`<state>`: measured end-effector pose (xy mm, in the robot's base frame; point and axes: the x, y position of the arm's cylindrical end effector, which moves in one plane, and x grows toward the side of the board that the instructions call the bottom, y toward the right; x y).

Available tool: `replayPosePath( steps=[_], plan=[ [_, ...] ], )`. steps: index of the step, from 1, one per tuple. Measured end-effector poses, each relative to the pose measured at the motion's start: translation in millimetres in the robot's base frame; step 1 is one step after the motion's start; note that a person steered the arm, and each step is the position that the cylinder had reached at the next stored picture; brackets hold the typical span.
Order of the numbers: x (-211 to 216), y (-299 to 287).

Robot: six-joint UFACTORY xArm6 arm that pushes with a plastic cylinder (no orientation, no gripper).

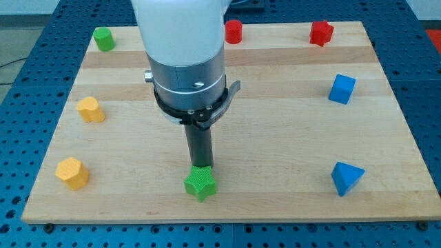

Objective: Move the green blocks to the top side

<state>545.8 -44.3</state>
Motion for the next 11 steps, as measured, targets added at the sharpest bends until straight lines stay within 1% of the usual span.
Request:
replayPosePath(
  steps=[2,3,4,5,6,7,8,9,10,11],
  plan=[
    [6.5,9.8],
    [-38.4,102.7],
    [-93.6,206.2],
    [-95.5,308.7],
    [-185.3,353.5],
    [-292.5,304.4],
    [-301.5,222.2],
    [-315.3,177.5],
    [-302.4,219.8],
    [-334.5,265.3]
  ],
)
